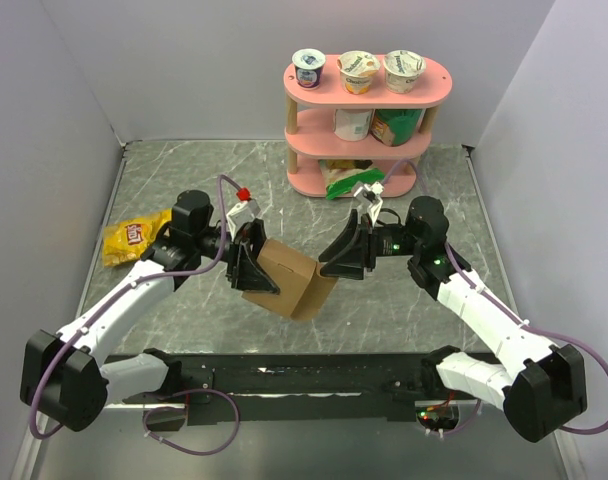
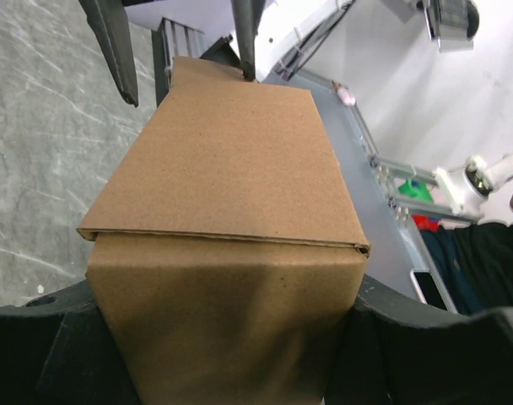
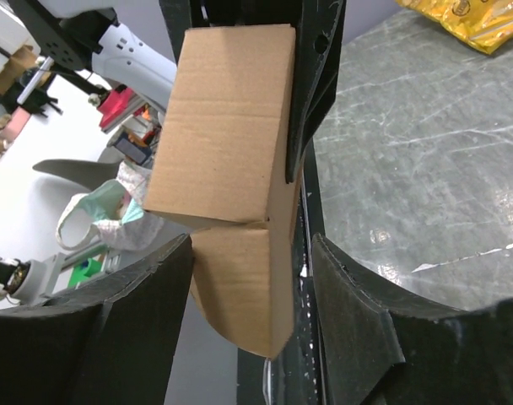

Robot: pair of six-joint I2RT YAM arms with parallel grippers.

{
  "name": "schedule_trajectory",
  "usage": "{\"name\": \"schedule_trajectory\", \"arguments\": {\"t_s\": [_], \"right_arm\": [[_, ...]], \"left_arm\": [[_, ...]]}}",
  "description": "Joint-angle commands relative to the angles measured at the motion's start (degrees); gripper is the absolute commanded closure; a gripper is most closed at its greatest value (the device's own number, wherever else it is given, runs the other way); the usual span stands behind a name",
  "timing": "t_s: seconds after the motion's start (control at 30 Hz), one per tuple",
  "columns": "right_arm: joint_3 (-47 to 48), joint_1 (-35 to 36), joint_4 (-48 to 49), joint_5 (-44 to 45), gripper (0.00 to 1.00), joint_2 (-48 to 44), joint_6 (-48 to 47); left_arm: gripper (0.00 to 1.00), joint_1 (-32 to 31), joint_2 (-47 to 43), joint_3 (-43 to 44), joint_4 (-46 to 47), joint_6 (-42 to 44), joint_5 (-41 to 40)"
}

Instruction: Fold the paper box

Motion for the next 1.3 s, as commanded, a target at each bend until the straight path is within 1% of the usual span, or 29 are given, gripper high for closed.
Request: {"name": "schedule_trajectory", "arguments": {"t_s": [0.0, 0.17, 0.23, 0.27, 0.33, 0.47, 0.6, 0.67, 0.73, 0.8, 0.87, 0.93, 1.0, 1.07, 1.1, 1.27], "right_arm": [[0.53, 0.51, 2.9, 1.38, 0.36, -1.49, 1.25], [0.8, 0.51, -0.26, 2.09, 0.41, -2.02, 0.72], [0.71, 0.51, -1.41, 3.23, 0.4, -2.37, 0.54], [0.62, 0.34, -2.19, 4.97, 0.37, -2.89, 0.8], [0.36, -0.27, -2.82, 6.83, 0.37, -3.51, 2.72], [0.36, -1.68, -2.64, 8.86, 0.43, -4.04, 5.81], [-0.52, -1.68, -0.37, 8.5, 0.46, -4.48, 6.96], [-1.04, -1.68, -1.93, 11.4, 0.51, -6.84, 3.98], [-1.66, -1.16, -2.99, 13.94, 0.53, -8.86, -0.05], [-2.8, -0.98, -2.64, 15.53, 0.55, -12.11, -2.09], [-3.16, -0.72, -3.78, 17.72, 0.57, -14.75, -5.42], [-3.07, -0.63, -5.36, 19.05, 0.57, -15.99, -9.02], [-2.11, -0.54, -7.47, 18.79, 0.57, -16.08, -11.14], [-1.14, -0.28, -9.23, 18.27, 0.59, -14.95, -13.78], [-1.05, -0.1, -9.41, 18.61, 0.59, -14.68, -14.39], [-1.66, 0.95, -9.94, 21.25, 0.6, -14.67, -18.0]], "left_arm": [[0.47, -0.1, -2.43, -1.93, 10.62, -5.84, -1.91], [0.47, -0.1, -2.43, -1.84, 10.27, -5.93, -5.07], [0.47, -0.1, -2.78, -2.01, 10.27, -5.84, -6.04], [0.47, -0.1, -2.95, -1.93, 9.57, -5.32, -6.56], [0.47, -0.1, -3.04, -1.58, 6.51, -2.95, -8.05], [0.47, -0.1, -3.75, -2.01, 7.01, -2.93, -10.61], [0.47, -0.1, -3.84, -2.01, 7.36, -3.46, -10.18], [0.47, -0.01, -3.49, -2.45, 8.68, -4.69, -9.13], [0.47, -0.1, -3.13, -2.98, 12.01, -7.5, -7.72], [0.47, -0.1, -2.26, -3.51, 15.17, -10.48, -5.79], [0.47, -0.1, -1.73, -3.34, 15.72, -11.46, -5.25], [0.47, -0.1, -0.85, -2.9, 14.32, -11.11, -4.46], [0.47, -0.1, -0.67, -2.54, 14.05, -11.46, -4.37], [0.47, -0.19, -0.93, -2.63, 15.71, -12.86, -4.29], [0.47, -0.19, -0.94, -2.72, 16.32, -14.44, -4.37], [0.47, -0.19, -1.72, -2.8, 16.77, -16.65, -4.9]]}}
